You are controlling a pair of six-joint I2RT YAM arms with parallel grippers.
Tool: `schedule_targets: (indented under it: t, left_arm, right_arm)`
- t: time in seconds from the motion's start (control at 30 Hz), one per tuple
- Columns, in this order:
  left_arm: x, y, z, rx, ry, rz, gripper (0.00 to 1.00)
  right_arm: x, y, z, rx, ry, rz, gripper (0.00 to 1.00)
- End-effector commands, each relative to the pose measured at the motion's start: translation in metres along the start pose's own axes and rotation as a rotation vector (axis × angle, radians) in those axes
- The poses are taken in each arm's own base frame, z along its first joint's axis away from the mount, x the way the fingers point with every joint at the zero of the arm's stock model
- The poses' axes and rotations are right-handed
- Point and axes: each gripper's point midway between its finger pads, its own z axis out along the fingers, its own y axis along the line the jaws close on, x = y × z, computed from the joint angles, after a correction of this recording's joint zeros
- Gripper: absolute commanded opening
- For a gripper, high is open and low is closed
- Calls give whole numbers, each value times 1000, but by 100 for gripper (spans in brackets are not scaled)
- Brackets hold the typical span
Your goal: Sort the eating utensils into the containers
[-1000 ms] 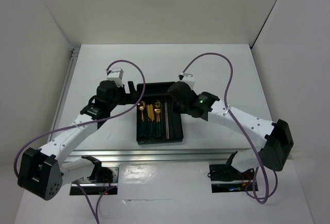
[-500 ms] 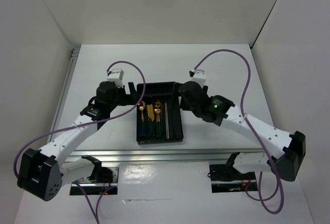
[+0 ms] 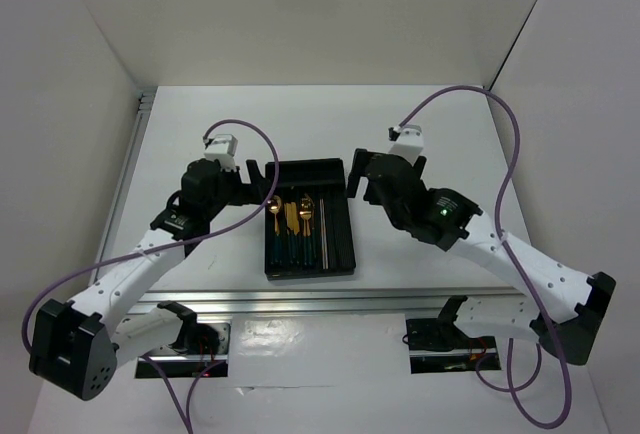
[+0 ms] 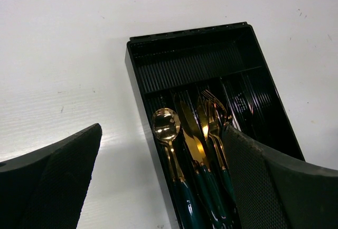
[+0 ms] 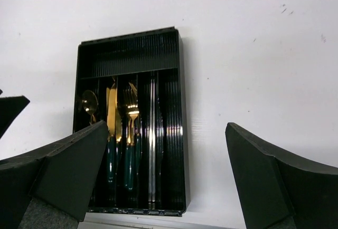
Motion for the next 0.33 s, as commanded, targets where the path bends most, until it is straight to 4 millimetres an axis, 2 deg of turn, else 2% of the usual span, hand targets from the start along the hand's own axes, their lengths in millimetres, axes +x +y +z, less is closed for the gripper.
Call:
schedule_targets:
  t: [0.0, 0.3]
  left_arm:
    - [-17, -6, -3, 32, -66, 13, 100]
    - [-17, -6, -3, 32, -66, 13, 100]
  right_arm:
    - [-36, -6, -14, 11, -125, 34, 100]
    - [-36, -11, -16, 25, -124, 15, 100]
